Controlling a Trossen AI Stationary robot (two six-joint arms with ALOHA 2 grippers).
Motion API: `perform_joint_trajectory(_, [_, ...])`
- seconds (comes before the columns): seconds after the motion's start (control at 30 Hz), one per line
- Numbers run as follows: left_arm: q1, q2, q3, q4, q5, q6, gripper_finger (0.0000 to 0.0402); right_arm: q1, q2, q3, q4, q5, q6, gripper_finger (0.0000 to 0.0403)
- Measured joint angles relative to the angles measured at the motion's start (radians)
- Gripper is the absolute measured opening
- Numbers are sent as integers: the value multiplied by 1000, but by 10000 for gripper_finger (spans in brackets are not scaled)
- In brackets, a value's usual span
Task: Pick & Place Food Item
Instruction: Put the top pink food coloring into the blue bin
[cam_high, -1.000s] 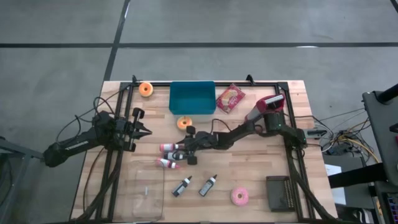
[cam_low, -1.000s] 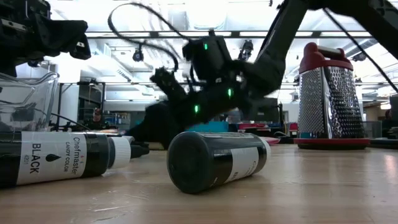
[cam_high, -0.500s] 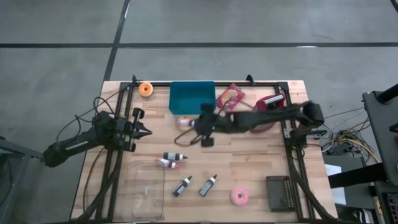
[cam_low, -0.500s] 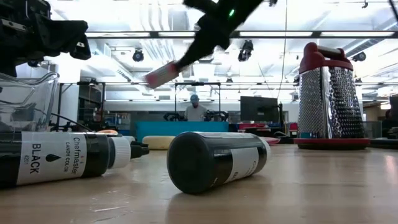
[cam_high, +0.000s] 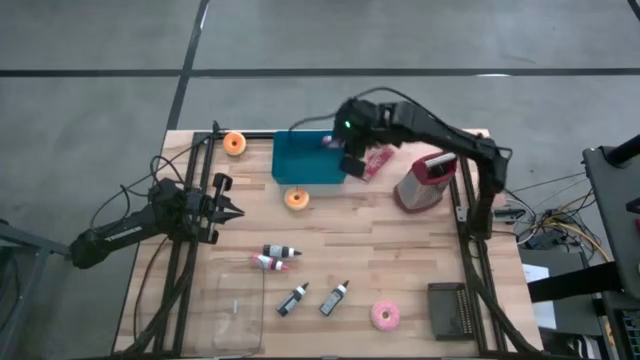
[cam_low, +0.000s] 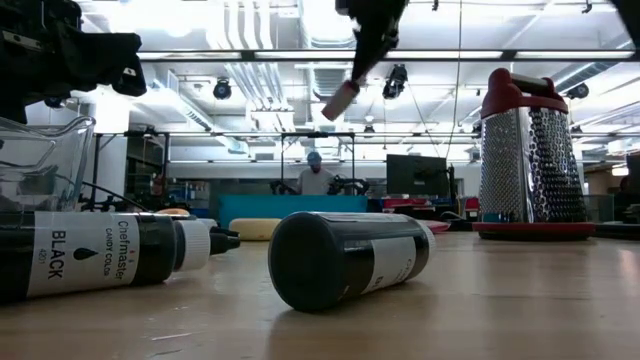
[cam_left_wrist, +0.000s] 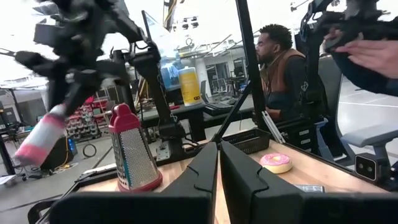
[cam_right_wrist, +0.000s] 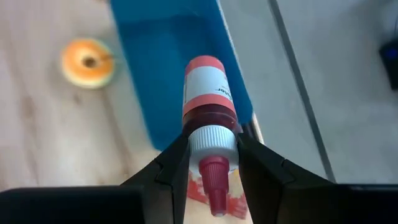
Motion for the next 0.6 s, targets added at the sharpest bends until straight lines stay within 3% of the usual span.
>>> perform_joint_trajectory(0.27, [0,0,0,-3,0,0,26,-133,215,277,-151,-49,-100,109])
perform_joint_trajectory(0.43, [0,1,0,-3,0,0,26,-184,248,242,-116,-98,-196,109])
perform_joint_trajectory(0.6, [0,3,0,-3,0,0,26,-210,268,246,-125,-127,-159,109])
